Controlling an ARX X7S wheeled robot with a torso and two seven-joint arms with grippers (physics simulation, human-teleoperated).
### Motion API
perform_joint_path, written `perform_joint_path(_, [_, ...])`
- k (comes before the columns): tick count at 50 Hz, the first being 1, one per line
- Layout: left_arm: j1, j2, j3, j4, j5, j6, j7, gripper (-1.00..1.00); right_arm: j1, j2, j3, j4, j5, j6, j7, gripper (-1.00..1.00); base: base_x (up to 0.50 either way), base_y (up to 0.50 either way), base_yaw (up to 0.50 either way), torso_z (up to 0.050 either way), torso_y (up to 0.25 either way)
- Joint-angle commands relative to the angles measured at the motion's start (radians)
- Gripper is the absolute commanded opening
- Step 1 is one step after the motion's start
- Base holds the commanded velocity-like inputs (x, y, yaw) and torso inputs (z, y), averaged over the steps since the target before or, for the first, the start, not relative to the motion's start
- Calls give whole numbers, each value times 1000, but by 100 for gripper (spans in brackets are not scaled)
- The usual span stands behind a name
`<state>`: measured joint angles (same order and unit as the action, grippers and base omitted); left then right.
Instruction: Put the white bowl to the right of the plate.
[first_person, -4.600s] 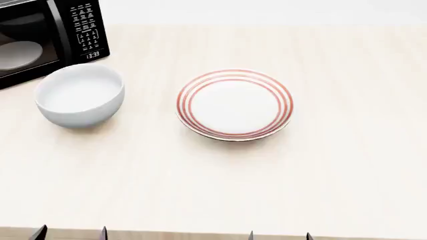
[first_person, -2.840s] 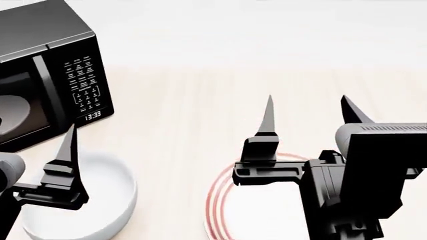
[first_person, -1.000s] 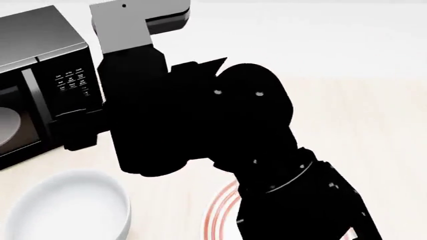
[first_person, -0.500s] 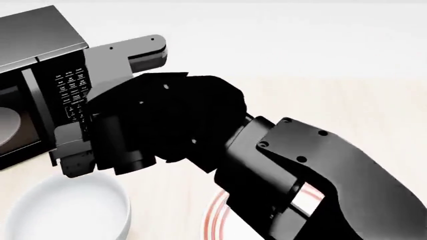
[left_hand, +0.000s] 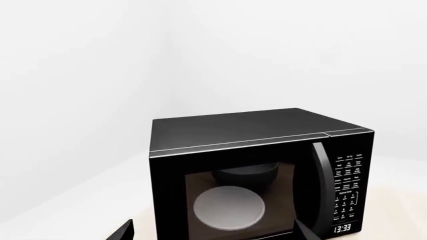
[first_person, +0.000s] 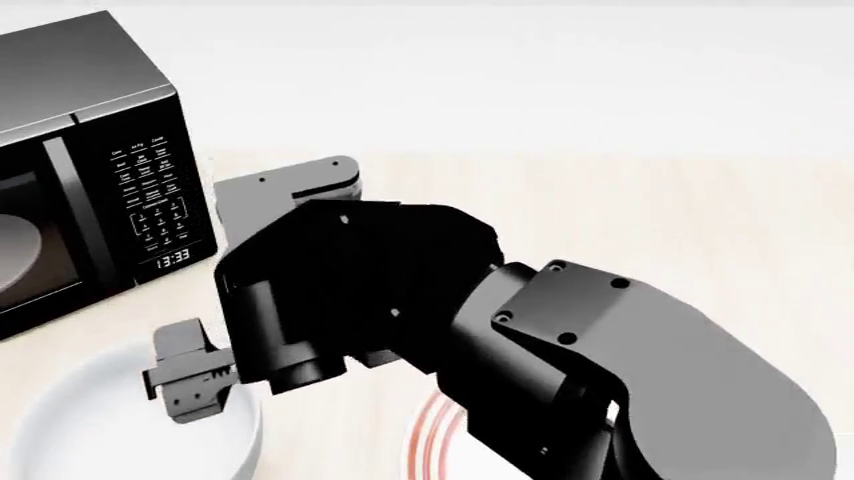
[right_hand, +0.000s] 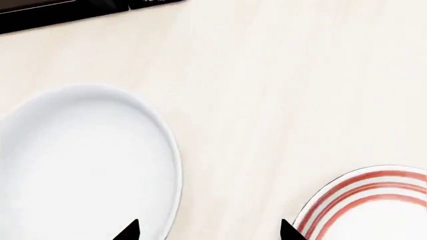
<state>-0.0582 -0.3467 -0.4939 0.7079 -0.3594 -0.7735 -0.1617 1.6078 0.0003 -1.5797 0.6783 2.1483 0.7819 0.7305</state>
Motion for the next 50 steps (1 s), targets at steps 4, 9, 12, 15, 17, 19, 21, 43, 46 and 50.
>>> perform_joint_path(4, [-1, -3, 8, -7, -1, 6, -2, 100, -29, 0, -22, 16, 59, 7, -76, 100, 0, 0, 0, 0, 0])
perform_joint_path(9, [0, -4, 10, -8, 1, 10, -4, 100, -35, 0, -22, 19, 60, -7, -105, 100, 0, 0, 0, 0, 0])
perform_joint_path(12, [1, -4, 12, -8, 1, 12, -4, 100, -47, 0, -22, 49, 104, -30, -106, 100, 0, 0, 0, 0, 0])
perform_joint_path(15, [2, -4, 14, -6, 0, 13, -5, 100, -56, 0, -23, 71, 155, -52, -92, 100, 0, 0, 0, 0, 0])
perform_joint_path(17, [4, -4, 20, -7, 3, 16, -5, 100, -58, 0, -25, 78, 154, -68, -88, 100, 0, 0, 0, 0, 0])
perform_joint_path(19, [4, -5, 20, -5, 1, 15, -4, 100, -62, 0, -24, 88, 162, -92, -82, 100, 0, 0, 0, 0, 0])
perform_joint_path(21, [6, -6, 11, -3, -4, 14, -4, 100, -70, 0, -24, 107, 182, -126, -61, 100, 0, 0, 0, 0, 0])
perform_joint_path(43, [18, -8, 9, 14, -14, 20, -4, 100, -134, 0, -27, 128, 135, -219, -108, 100, 0, 0, 0, 0, 0])
perform_joint_path(46, [20, -9, 4, 17, -18, 21, -3, 100, -137, 0, -26, 115, 113, -232, -92, 100, 0, 0, 0, 0, 0])
perform_joint_path(50, [23, -9, 0, 23, -24, 21, -2, 100, -150, 0, -24, 107, 71, -243, -73, 100, 0, 0, 0, 0, 0])
